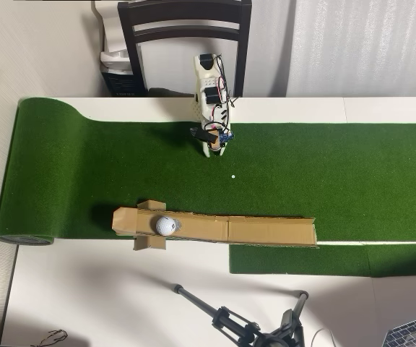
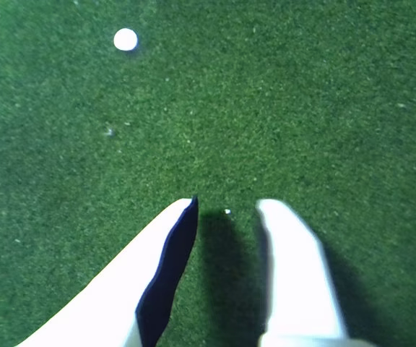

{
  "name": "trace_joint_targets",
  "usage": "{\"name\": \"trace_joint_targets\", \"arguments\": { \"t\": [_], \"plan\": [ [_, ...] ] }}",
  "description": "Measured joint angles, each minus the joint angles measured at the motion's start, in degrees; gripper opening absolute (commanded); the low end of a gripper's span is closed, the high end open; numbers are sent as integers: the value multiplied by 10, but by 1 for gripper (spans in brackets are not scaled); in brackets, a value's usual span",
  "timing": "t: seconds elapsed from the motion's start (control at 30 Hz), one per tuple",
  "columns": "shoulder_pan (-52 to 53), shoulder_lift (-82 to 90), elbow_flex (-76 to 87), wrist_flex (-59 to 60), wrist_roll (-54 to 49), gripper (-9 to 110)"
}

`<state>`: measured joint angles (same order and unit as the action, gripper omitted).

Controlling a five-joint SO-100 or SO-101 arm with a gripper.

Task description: Pick up the golf ball and place it on the gray mark at the back.

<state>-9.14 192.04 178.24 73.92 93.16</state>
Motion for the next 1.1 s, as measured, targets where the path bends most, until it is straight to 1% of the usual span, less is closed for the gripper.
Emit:
{"name": "trace_joint_targets", "arguments": {
  "t": [0.87, 1.1],
  "plan": [
    [0, 0, 0, -1, 0, 0],
    [1, -6, 0, -9, 18, 0]
  ]
}}
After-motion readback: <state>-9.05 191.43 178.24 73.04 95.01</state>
